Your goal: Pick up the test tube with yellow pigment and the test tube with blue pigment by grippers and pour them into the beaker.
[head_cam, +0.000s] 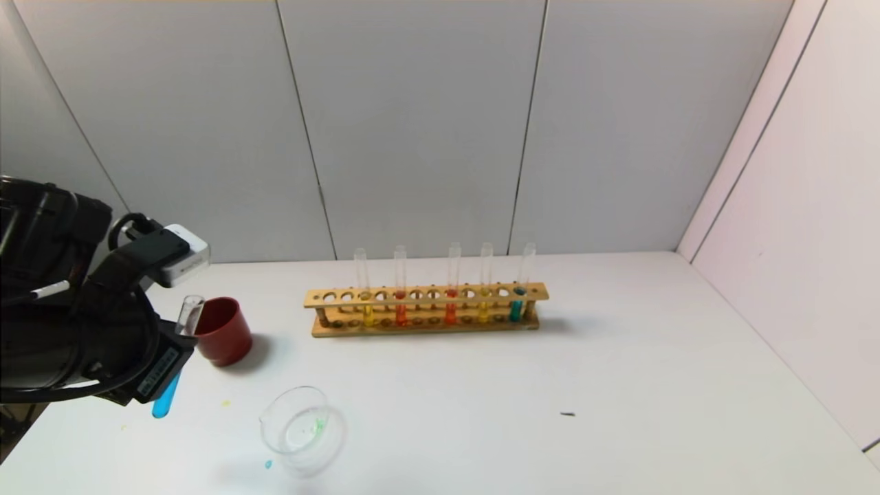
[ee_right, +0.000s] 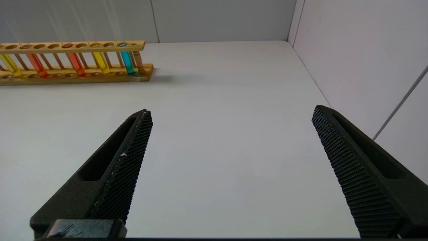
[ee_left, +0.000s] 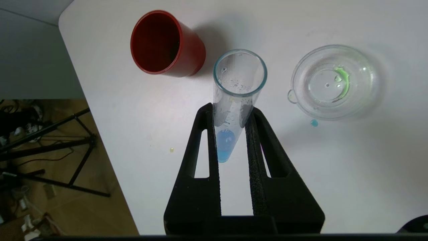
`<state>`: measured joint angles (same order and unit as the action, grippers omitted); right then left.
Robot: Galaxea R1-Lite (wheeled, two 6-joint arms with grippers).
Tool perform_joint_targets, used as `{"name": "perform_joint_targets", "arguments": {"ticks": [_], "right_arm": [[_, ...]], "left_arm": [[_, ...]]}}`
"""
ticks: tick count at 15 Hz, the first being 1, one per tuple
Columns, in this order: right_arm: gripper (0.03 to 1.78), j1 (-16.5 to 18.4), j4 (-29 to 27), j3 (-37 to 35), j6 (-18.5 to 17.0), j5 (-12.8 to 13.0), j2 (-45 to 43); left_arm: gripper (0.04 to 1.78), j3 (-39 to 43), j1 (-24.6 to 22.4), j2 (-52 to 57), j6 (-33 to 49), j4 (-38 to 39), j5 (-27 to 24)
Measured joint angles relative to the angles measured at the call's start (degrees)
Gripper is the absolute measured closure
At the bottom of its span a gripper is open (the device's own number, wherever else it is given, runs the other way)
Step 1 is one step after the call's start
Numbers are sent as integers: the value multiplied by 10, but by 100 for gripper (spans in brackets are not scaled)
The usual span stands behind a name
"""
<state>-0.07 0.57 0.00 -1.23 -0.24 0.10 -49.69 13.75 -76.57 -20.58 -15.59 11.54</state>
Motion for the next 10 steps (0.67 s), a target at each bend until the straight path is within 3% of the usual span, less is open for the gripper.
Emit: {"name": "perform_joint_targets", "arguments": {"ticks": [4, 7, 10], "right_arm": [[7, 0, 0, 0, 0, 0, 0], [7, 0, 0, 0, 0, 0, 0], [7, 0, 0, 0, 0, 0, 0]], "left_arm": [[153, 10, 11, -48, -12, 0, 25], [153, 15, 52, -89, -22, 0, 84], [153, 17, 88, -126, -22, 0, 101]]}}
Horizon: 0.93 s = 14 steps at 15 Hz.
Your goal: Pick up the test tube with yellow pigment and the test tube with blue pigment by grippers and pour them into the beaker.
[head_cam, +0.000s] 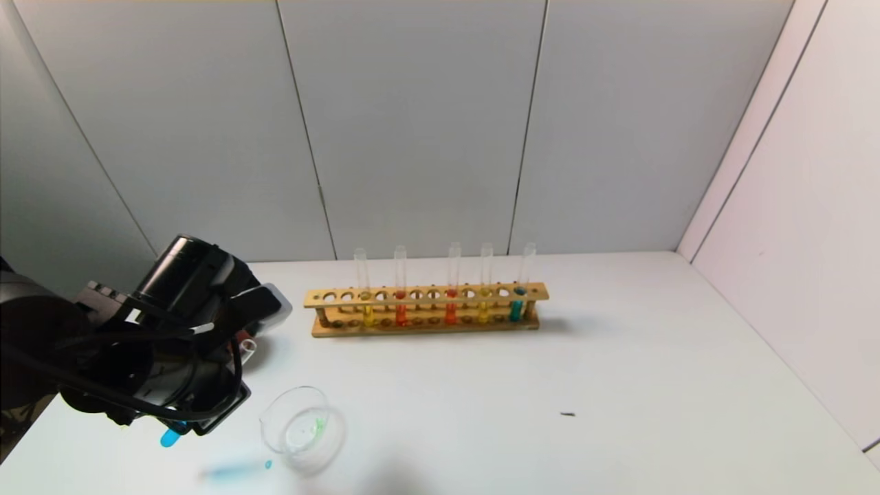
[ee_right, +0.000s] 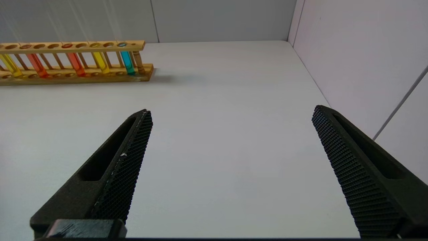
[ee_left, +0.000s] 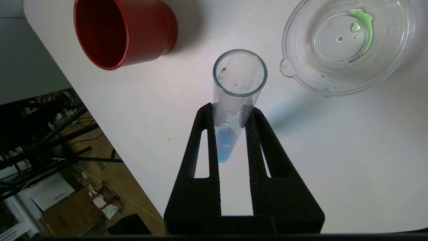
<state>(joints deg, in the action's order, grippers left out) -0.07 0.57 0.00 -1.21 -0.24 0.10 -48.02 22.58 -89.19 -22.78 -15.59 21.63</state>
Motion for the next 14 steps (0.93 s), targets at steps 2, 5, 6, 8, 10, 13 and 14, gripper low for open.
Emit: {"name": "perform_joint_targets", "arguments": {"ticks": [2, 5, 6, 8, 10, 13, 14], "right_arm": [[7, 0, 0, 0, 0, 0, 0], [7, 0, 0, 0, 0, 0, 0], [7, 0, 0, 0, 0, 0, 0], [7, 0, 0, 0, 0, 0, 0], [7, 0, 0, 0, 0, 0, 0], [7, 0, 0, 0, 0, 0, 0], [7, 0, 0, 0, 0, 0, 0]], "left_arm": [[153, 2, 15, -20, -1, 0, 13], [153, 9, 24, -39, -1, -4, 16], [153, 10, 24, -43, -2, -13, 22], [153, 9, 25, -51, -5, -38, 36], [153, 8, 34, -66, -9, -45, 61], [153, 5, 44, -95, -10, -57, 87], [153, 3, 45, -104, -10, -58, 89]]}}
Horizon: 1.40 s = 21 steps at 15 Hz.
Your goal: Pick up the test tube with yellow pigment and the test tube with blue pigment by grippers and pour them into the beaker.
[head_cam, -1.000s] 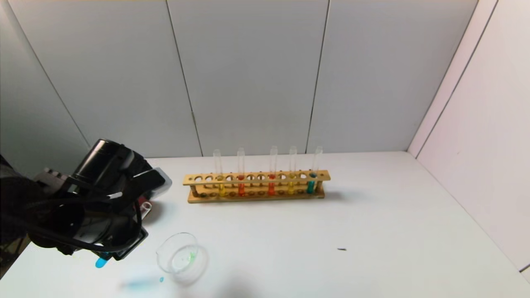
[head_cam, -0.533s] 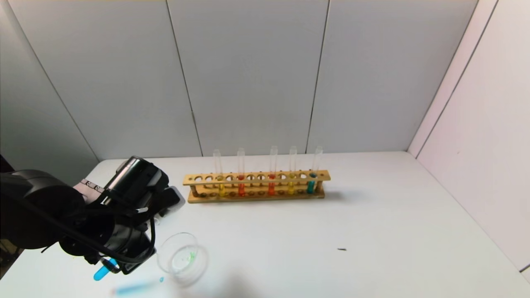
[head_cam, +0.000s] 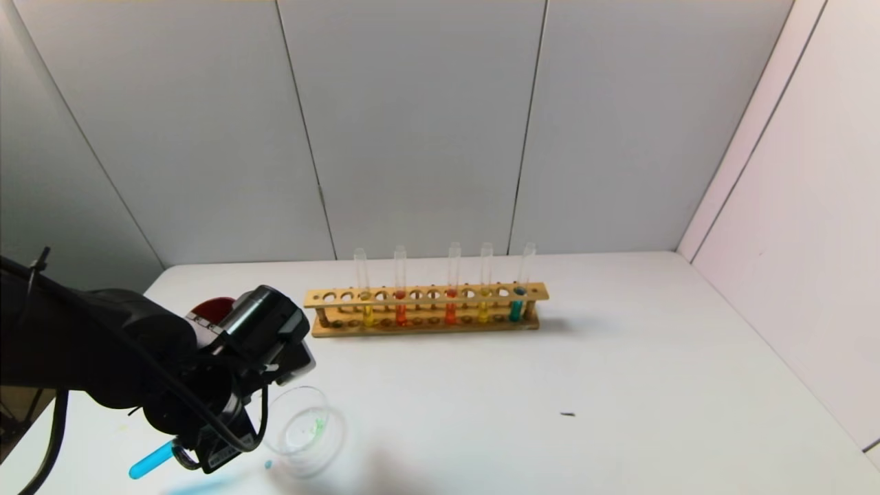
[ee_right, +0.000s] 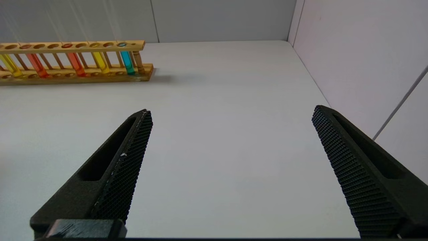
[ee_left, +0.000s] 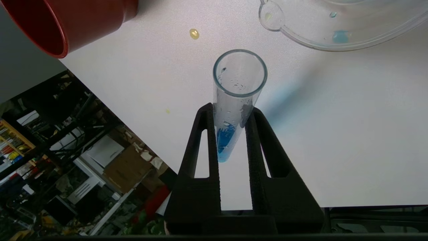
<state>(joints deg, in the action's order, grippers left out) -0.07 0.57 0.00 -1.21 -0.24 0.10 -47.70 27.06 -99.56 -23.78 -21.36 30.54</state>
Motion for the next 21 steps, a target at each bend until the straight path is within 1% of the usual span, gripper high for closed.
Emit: {"name": "perform_joint_targets", "arguments": {"ticks": [5, 11, 14, 17, 21], "right_arm": [[7, 0, 0, 0, 0, 0, 0], [7, 0, 0, 0, 0, 0, 0], [7, 0, 0, 0, 0, 0, 0], [7, 0, 0, 0, 0, 0, 0], [7, 0, 0, 0, 0, 0, 0]], "left_arm": [[153, -15, 8, -38, -2, -16, 10], [153, -89, 33, -76, -4, -132, 23], [153, -113, 43, -96, -8, -176, 35], [153, -124, 45, -110, -10, -190, 40], [153, -153, 44, -128, -13, -229, 51]]}}
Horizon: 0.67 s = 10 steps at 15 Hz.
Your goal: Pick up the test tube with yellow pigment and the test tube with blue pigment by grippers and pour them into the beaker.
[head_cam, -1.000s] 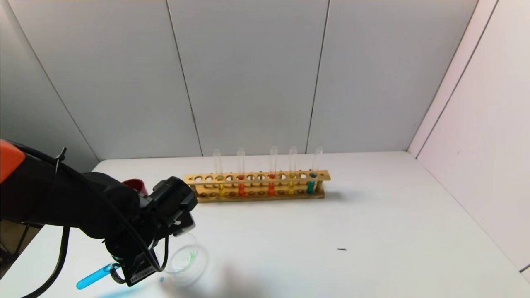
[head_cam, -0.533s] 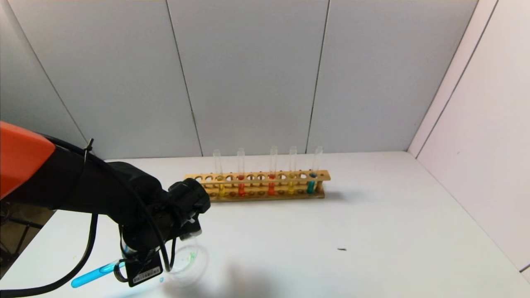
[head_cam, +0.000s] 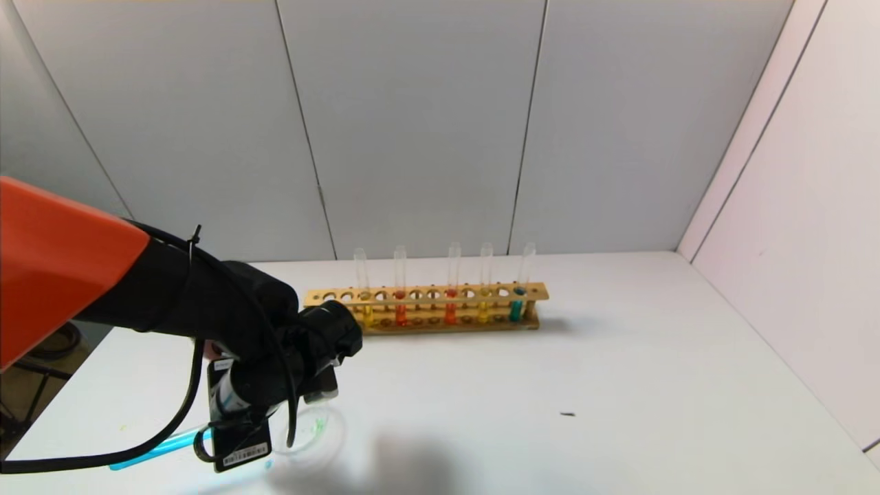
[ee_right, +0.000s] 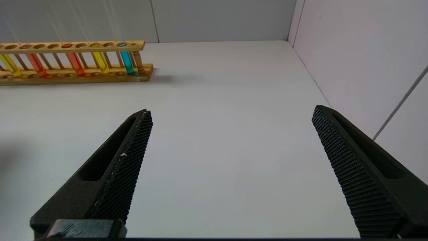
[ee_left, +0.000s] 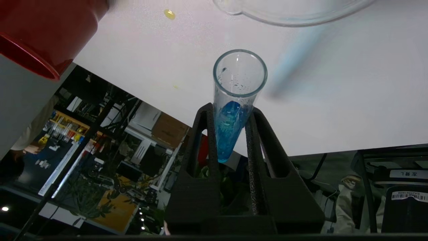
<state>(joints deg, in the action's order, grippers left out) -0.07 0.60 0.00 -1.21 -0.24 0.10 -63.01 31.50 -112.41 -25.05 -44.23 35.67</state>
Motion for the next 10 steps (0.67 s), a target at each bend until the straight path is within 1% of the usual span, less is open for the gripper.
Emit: {"name": "perform_joint_targets", "arguments": {"ticks": [7, 10], "right_arm": [[7, 0, 0, 0, 0, 0, 0], [7, 0, 0, 0, 0, 0, 0]], "left_arm": [[153, -73, 0, -40, 0, -101, 10], [153, -89, 1, -50, 0, -117, 14]]}}
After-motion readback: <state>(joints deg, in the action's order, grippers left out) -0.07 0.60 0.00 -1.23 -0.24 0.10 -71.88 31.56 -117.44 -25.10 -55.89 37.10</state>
